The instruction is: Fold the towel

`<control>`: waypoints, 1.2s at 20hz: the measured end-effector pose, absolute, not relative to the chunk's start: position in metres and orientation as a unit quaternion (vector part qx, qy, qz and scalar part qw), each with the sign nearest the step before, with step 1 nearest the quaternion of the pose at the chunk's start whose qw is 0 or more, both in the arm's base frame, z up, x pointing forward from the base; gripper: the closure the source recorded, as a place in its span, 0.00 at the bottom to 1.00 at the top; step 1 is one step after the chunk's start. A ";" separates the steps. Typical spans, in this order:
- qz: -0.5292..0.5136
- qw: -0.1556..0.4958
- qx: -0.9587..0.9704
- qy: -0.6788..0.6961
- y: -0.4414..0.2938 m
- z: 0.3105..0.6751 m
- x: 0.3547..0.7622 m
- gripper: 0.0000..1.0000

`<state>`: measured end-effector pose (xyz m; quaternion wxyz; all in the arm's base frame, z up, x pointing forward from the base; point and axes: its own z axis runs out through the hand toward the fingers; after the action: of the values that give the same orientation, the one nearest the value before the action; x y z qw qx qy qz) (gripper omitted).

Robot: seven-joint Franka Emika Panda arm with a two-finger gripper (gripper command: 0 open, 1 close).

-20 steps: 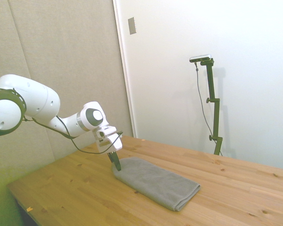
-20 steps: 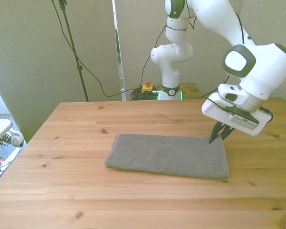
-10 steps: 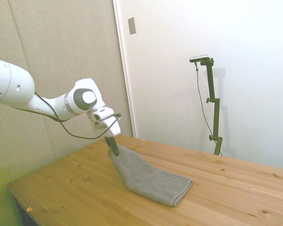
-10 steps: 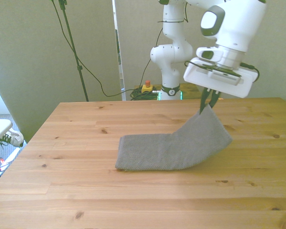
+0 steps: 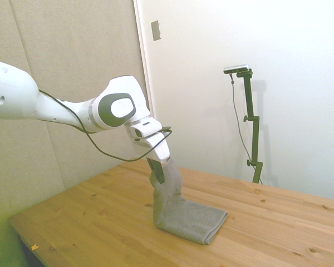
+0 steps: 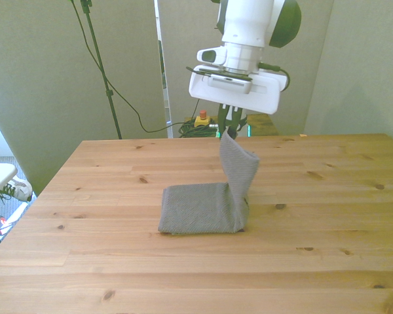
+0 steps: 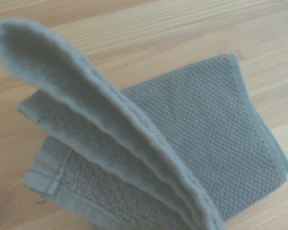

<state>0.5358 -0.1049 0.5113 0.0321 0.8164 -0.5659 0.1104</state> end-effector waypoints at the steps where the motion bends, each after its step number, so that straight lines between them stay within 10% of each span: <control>1: 0.110 0.030 0.813 -0.571 -0.114 0.512 0.531 1.00; 15: 0.110 -0.017 0.805 -0.583 -0.190 0.505 0.535 1.00; 16: 0.109 -0.016 0.802 -0.587 -0.198 0.503 0.533 0.00; 24: 0.093 -0.004 0.781 -0.618 -0.234 0.460 0.554 0.00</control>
<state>0.5536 -0.2337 0.4598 -0.0039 0.7806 -0.6180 0.0931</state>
